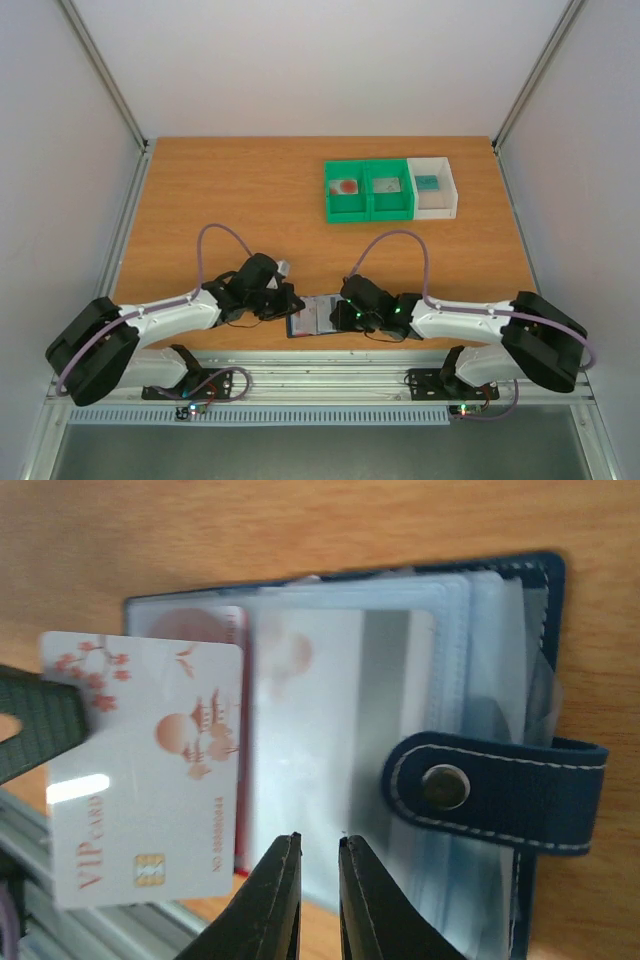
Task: Take the credit cards out of the card holder
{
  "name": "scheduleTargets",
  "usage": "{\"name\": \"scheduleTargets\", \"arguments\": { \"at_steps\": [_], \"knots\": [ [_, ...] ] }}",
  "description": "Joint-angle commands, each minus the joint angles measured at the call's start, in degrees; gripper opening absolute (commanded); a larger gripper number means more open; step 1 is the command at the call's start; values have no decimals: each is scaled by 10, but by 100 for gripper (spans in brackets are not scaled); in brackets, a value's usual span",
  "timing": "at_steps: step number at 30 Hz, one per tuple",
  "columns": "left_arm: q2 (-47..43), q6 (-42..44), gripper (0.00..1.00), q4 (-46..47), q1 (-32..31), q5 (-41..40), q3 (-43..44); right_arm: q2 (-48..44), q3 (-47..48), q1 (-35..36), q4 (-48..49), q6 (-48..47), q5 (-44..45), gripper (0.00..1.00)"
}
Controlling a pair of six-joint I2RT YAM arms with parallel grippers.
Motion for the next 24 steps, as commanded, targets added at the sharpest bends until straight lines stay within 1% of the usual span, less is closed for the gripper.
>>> {"name": "scheduleTargets", "arguments": {
  "at_steps": [1,4,7,15,18,20,24],
  "knots": [
    [-37,29,1,-64,-1,-31,28,-65,47,4,-93,-73,16,13],
    [-60,42,0,-96,-2,-29,41,-111,75,3,-158,-122,25,15],
    [-84,71,0,-123,-1,-9,60,-157,109,2,-223,-174,12,17],
    [-165,131,1,-129,-1,101,92,-239,215,-1,-391,-274,-51,22],
    [-179,134,0,-97,-2,169,93,-256,246,-5,-432,-292,-107,24],
    [-189,123,0,-66,-2,208,89,-264,269,-5,-451,-308,-125,24],
    [-200,107,0,-44,-3,254,88,-277,293,-9,-460,-316,-157,25]
  ]
}}
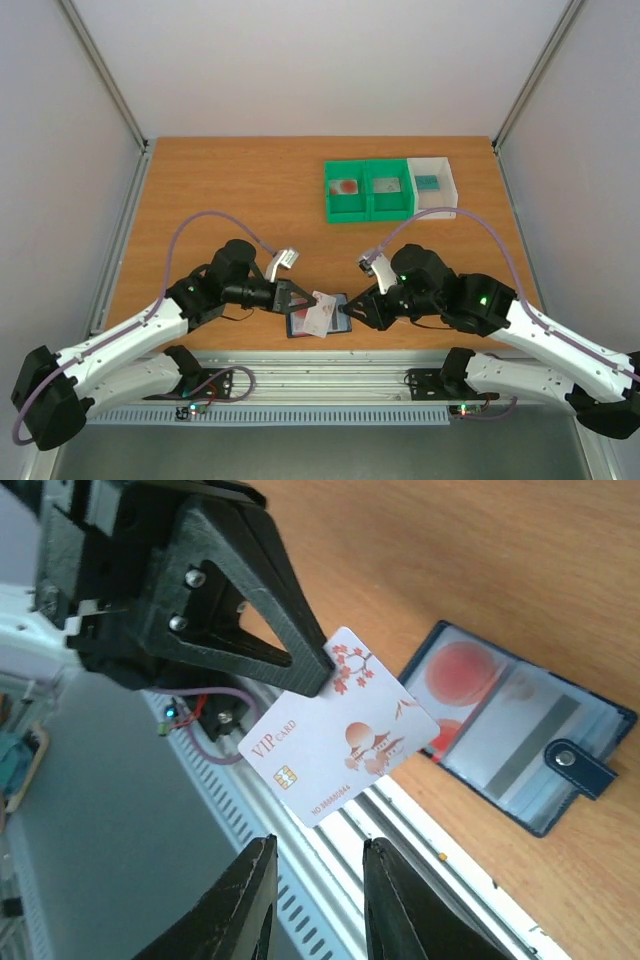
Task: Take the credit cards out of the card holder
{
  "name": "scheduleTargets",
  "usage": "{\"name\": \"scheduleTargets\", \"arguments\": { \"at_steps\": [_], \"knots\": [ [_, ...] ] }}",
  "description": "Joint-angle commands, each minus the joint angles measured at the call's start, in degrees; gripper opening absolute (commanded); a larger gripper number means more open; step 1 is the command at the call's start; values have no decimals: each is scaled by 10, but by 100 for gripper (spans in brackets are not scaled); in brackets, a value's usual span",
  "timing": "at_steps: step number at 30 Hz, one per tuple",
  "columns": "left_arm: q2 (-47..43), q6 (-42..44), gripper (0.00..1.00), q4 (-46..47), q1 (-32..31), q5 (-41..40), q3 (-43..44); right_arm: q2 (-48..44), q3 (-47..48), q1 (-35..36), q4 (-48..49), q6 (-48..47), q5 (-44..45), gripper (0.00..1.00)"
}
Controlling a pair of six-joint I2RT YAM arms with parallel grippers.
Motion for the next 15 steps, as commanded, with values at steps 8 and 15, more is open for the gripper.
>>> {"name": "scheduleTargets", "arguments": {
  "at_steps": [8,15],
  "knots": [
    [-20,4,0,70,-6,134,2,11,47,-9,-43,-37,-98,35],
    [-19,-5,0,120,-13,170,-14,32,39,-11,-45,-31,-101,36]
  ]
}}
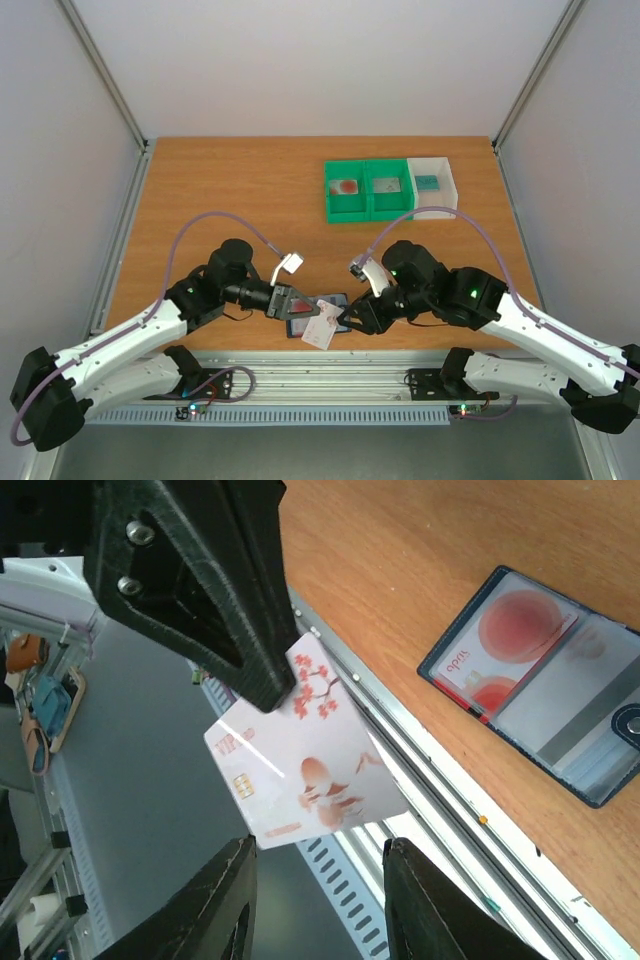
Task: Take the credit cards out of the card holder
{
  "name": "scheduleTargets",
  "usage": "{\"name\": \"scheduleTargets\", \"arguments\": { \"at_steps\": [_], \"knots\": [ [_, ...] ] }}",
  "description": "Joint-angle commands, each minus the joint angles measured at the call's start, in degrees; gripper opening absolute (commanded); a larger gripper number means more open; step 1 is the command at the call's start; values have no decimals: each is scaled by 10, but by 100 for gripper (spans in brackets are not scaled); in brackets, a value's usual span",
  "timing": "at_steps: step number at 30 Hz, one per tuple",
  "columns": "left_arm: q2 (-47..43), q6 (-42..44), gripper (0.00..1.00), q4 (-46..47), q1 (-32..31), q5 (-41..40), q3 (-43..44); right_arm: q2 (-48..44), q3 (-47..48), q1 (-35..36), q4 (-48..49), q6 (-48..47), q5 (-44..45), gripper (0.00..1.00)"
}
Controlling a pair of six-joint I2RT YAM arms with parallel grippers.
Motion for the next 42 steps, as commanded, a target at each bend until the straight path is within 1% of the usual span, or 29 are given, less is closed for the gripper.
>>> {"name": "scheduleTargets", "arguments": {
  "at_steps": [1,5,9,10,13,16,22,24,25,26,27,28,29,30,32,33,35,36,42],
  "knots": [
    [-7,-6,0,74,-8,46,-14,8,5,-4,-2,-3,-13,36],
    [-9,-1,0,75,-12,50,-13,11,-8,-5,26,3,-36,38],
    [-10,5,1,76,-14,53,-12,16,-10,-8,25,3,-34,38],
    [-11,6,0,75,-15,53,-12,16,-12,-8,26,19,-38,38],
    [-11,11,1,71,-15,51,-12,12,-16,-11,33,23,-47,37],
    [-10,14,0,74,-16,50,-15,8,-20,-12,41,28,-55,28],
    [-20,21,1,63,-15,35,-19,-4,-37,-16,67,40,-68,3],
    [-24,26,1,38,-15,27,-15,-3,-45,-16,84,45,-81,1],
    [-27,31,3,24,-16,18,-12,-2,-48,-17,92,48,-88,1],
    [-30,36,9,8,-16,6,-7,-1,-52,-17,99,50,-91,1],
    [-33,47,20,-12,-16,-10,-2,0,-55,-17,104,52,-90,1],
    [-36,56,34,-34,-16,-26,4,0,-57,-17,105,53,-83,1],
    [-40,69,46,-61,-16,-46,12,0,-58,-17,105,53,-75,1],
    [-43,88,54,-84,-16,-66,19,0,-59,-17,105,53,-64,1],
    [-55,103,66,-115,-16,-110,27,4,-55,-17,101,56,-42,1],
    [-63,106,74,-128,-16,-132,32,7,-50,-17,97,56,-33,1],
    [-72,113,97,-163,-16,-184,45,14,-40,-17,81,56,-1,1],
    [-75,117,99,-184,-16,-205,52,17,-35,-17,73,54,21,1],
    [-82,152,99,-246,-15,-301,74,55,2,-22,47,43,152,1]
  ]
}}
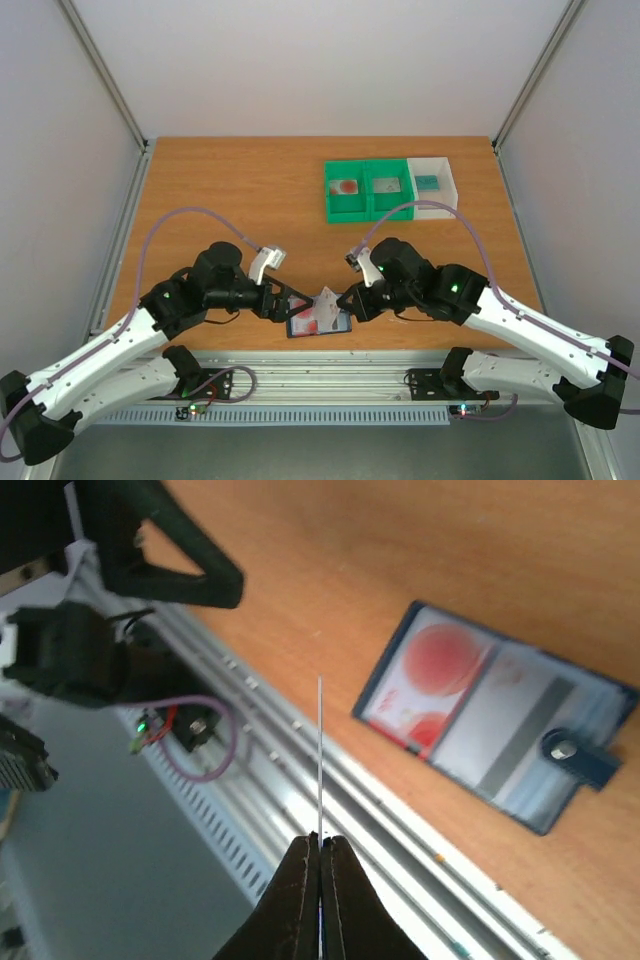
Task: Take the credit cards out of the card holder
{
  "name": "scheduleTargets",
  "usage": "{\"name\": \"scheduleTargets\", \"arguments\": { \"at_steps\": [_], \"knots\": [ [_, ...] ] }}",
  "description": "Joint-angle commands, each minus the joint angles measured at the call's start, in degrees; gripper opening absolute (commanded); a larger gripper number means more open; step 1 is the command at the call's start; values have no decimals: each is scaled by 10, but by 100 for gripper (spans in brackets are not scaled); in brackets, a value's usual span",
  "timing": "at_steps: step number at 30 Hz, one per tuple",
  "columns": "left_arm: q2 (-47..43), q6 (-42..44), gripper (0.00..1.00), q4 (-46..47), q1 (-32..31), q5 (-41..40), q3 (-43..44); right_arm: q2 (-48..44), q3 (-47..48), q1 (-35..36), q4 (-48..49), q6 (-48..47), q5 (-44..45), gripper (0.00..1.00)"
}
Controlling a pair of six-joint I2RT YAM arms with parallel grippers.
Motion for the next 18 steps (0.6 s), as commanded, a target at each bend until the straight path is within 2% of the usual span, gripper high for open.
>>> {"name": "scheduleTargets", "arguments": {
  "at_steps": [1,7,10,18],
  "knots": [
    [-7,41,99,-62,-1,-113,20,33,42,-12,-14,-6,119,1],
    [11,46,99,-79,-1,-194,18,89,67,-104,11,-19,137,1],
    [28,35,99,-86,-1,-221,21,115,76,-167,35,-26,117,1],
    [70,60,99,-112,-1,-232,38,190,114,-277,97,-76,169,1]
  ]
}}
